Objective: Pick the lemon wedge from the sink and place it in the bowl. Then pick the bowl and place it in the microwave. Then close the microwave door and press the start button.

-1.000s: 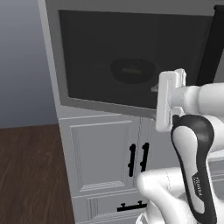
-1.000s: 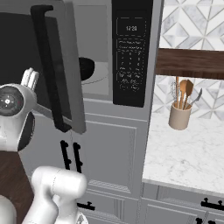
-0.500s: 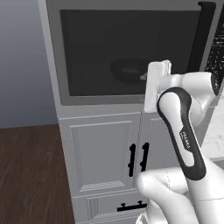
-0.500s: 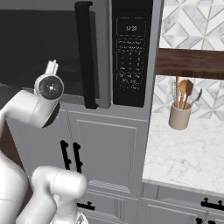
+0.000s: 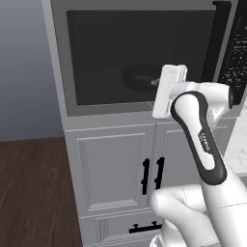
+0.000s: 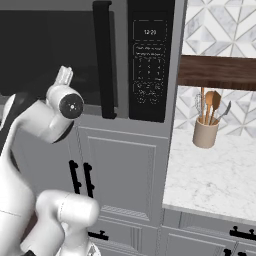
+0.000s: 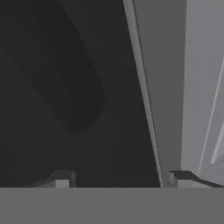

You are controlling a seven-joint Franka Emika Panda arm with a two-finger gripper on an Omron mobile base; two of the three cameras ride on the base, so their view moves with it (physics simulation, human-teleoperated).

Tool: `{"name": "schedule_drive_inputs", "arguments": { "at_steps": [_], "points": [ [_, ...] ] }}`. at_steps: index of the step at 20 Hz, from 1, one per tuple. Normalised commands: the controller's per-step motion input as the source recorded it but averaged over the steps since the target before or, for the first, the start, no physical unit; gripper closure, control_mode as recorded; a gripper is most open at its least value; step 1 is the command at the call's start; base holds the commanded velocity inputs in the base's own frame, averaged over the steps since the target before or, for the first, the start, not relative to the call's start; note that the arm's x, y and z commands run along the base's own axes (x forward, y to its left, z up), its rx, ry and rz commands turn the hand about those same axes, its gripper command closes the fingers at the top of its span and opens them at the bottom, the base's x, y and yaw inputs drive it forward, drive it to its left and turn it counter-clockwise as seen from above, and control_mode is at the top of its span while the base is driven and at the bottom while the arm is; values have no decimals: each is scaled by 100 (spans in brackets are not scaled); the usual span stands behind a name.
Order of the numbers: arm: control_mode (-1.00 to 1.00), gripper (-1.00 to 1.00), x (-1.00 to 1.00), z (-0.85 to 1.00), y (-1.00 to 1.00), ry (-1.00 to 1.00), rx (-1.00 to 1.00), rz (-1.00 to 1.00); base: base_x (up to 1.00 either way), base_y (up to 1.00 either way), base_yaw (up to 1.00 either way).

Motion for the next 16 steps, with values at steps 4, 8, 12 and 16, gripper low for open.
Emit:
{"name": "schedule_drive_inputs", "arguments": {
  "at_steps": [4,8,12,16],
  "points": [
    [-100,-100,-69,-8,3,-4,2,10,0,0,0],
    [-100,-100,-100,2,-7,-4,12,5,0,0,0],
    [-100,-100,-100,28,-36,0,20,0,0,0,0],
    [-100,-100,-100,40,-60,0,20,0,0,0,0]
  ]
}}
